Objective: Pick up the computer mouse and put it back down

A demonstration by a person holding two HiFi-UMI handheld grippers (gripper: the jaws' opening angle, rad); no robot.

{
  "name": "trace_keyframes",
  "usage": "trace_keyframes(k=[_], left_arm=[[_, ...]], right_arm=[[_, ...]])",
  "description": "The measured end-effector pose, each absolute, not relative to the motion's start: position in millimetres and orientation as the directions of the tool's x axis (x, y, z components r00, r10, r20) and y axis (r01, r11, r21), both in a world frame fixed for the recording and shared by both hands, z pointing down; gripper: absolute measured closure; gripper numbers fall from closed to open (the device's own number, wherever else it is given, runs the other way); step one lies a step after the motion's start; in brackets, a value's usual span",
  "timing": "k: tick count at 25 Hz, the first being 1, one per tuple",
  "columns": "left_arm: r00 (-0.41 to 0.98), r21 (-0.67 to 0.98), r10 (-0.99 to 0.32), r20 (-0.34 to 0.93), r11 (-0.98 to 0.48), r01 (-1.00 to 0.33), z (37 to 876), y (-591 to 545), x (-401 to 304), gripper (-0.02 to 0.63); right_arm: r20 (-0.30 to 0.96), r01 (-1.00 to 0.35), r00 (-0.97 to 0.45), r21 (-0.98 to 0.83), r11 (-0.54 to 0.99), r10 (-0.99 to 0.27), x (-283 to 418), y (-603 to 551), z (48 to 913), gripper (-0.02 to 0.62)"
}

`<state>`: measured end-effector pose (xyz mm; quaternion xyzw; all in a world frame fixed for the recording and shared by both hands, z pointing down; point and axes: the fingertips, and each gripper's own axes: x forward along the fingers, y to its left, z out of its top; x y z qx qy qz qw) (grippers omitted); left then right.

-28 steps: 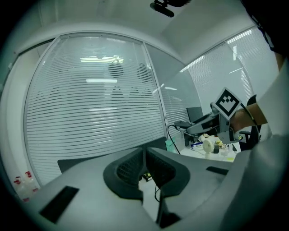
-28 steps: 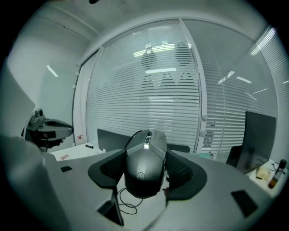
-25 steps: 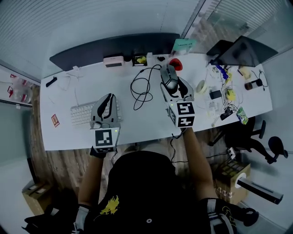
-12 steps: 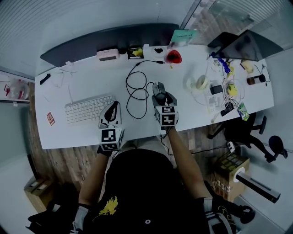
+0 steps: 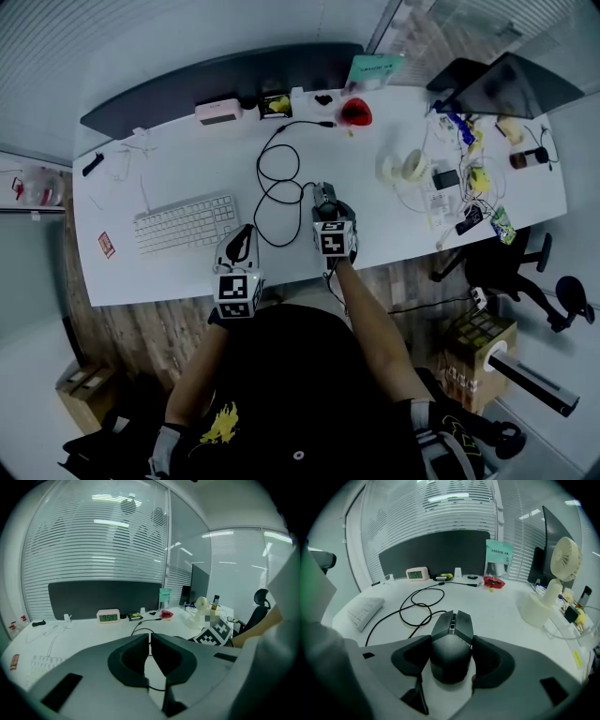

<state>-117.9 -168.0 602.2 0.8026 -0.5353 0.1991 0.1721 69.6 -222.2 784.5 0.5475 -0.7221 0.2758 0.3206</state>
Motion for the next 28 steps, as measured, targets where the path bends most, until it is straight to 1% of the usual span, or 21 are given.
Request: trace_keyframes(k=[3, 6, 8, 9, 13, 16, 19, 21, 23, 26, 28], left_arm=[[0.350, 0.058, -0.794, 0.498, -0.372, -0.926, 599.0, -164.4, -116.9, 0.580], [0.354, 0.065, -0.800, 0.484, -0.371, -0.926, 590.8, -158.4, -117.3, 0.580], [0.353, 0.068, -0.811, 0.467, -0.365, -0.929, 580.6, -155.6, -119.3, 0.580], [0.354, 0.066, -0.815, 0.458, -0.366, -0.928, 575.0, -154.1, -119.3, 0.580], [0.378, 0.057, -0.835, 0.400, -0.389, -0.920, 544.0, -145.6, -115.0, 0.580], [0.384, 0.023, -0.856, 0.347, -0.401, -0.916, 514.5, -138.6, -116.1, 0.580], [0.390, 0.006, -0.882, 0.265, -0.403, -0.915, 480.0, -135.1, -118.9, 0.580], [0.389, 0.022, -0.899, 0.200, -0.392, -0.920, 452.3, -132.2, -122.8, 0.583], [0.388, 0.019, -0.910, 0.147, -0.390, -0.921, 429.4, -127.9, -125.1, 0.583], [0.394, -0.022, -0.912, 0.111, -0.398, -0.917, 409.4, -117.5, -125.4, 0.583], [0.397, -0.053, -0.911, 0.114, -0.405, -0.913, 406.3, -109.1, -126.6, 0.583]], right_arm=[[0.747, -0.970, -0.199, -0.059, 0.236, -0.634, 69.6, -223.6, 784.4, 0.302], [0.734, -0.972, -0.185, -0.040, 0.230, -0.653, 73.6, -218.6, 776.3, 0.263], [0.707, -0.974, -0.190, -0.048, 0.222, -0.682, 76.7, -212.7, 758.0, 0.258], [0.682, -0.975, -0.191, -0.048, 0.218, -0.706, 79.0, -210.5, 744.0, 0.269], [0.560, -0.980, -0.175, -0.024, 0.196, -0.810, 94.0, -196.7, 672.1, 0.351], [0.446, -0.985, -0.154, -0.001, 0.172, -0.882, 106.3, -184.6, 604.9, 0.385], [0.320, -0.989, -0.135, 0.014, 0.147, -0.938, 118.8, -170.6, 538.8, 0.438], [0.246, -0.990, -0.128, 0.023, 0.137, -0.961, 123.9, -158.8, 501.8, 0.493], [0.186, -0.992, -0.120, 0.016, 0.125, -0.975, 128.9, -146.5, 473.2, 0.568], [0.132, -0.992, -0.126, -0.004, 0.126, -0.983, 133.0, -128.5, 443.8, 0.580], [0.128, -0.992, -0.129, -0.004, 0.130, -0.983, 132.6, -118.9, 435.4, 0.580]])
